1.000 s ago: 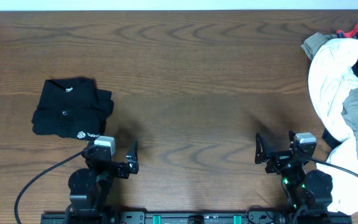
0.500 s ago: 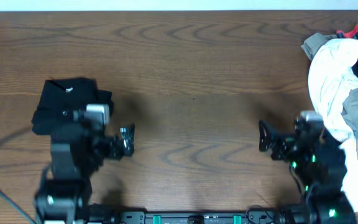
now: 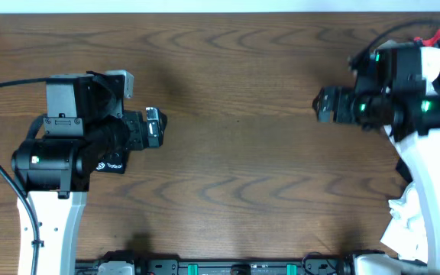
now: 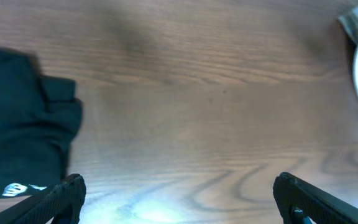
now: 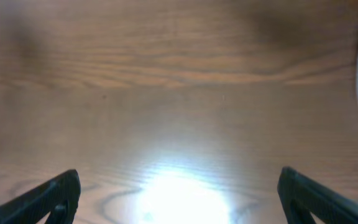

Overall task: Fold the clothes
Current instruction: 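Reach the right gripper into the clothes pile and grasp the white shirt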

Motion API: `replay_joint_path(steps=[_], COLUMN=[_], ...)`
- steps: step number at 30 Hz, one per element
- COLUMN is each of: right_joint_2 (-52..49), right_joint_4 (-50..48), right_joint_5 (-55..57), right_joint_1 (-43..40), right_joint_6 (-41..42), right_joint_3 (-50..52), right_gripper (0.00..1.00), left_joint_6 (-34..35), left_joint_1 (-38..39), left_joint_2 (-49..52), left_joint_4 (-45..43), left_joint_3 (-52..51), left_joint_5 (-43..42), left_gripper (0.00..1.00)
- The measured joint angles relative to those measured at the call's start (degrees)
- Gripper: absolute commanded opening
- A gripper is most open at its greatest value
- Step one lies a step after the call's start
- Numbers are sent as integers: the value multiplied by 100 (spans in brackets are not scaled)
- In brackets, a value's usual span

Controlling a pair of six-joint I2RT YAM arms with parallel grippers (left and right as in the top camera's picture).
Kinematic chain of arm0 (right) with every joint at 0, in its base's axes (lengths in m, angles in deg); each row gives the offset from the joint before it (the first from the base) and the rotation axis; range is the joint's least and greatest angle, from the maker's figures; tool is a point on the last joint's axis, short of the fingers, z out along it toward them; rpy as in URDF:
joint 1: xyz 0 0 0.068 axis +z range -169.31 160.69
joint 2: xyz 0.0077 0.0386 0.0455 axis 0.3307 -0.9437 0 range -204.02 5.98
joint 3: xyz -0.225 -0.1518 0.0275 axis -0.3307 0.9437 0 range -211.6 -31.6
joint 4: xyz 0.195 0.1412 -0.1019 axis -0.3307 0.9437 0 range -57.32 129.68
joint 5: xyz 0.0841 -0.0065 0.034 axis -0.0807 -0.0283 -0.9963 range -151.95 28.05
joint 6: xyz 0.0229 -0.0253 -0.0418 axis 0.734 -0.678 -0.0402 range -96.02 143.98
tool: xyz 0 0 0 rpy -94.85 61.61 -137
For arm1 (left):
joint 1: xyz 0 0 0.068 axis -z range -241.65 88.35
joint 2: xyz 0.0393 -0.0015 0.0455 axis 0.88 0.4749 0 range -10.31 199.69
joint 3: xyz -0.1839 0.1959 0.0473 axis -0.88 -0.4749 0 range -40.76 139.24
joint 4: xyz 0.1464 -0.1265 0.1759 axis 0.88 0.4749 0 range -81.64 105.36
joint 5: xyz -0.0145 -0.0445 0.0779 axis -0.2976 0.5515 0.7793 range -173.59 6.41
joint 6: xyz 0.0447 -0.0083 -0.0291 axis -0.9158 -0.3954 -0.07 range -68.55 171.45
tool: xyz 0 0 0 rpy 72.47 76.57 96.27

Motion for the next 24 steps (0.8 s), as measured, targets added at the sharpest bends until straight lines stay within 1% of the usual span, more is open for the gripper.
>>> replay_joint_path(steps=[4,5,7,9,12,15,18,20,24], right_joint_2=[-743,-922,-1233,-1528,-1980,-2308,-2374,-2367,-2367], right_joint_4=[713,826,933,1147,1510,1827,1915,1895,1473], right_joint_5=[420,492,619,706,835,920,929,931,918], right_joint_1=[-424,-588,-973,-1416,-2094,-2623,-2929,-3014,-3086], right_joint_6=[-15,-15,-28,-13,4,4,-13,-42,-57], right_joint_3=[-1010,-1198,-1399,-1447,-1447,-1429,-1340,-1338,-1333], right_gripper=[98,93,83,83,79,80,87,90,89], left_joint_6=[0,0,0,0,0,0,0,-2,-2], left_joint_1=[0,0,0,0,0,0,0,0,0], left_joint_2=[0,0,0,0,0,0,0,0,0], left_joint_4=[153,188,260,339,487,573,566,566,570], left_joint_3=[7,9,11,11,13,13,13,13,13], left_joint_5=[-166,-190,-232,-258,-275,-269,-243,-181,50], left_gripper=[98,98,99,99,99,99,99,99,99])
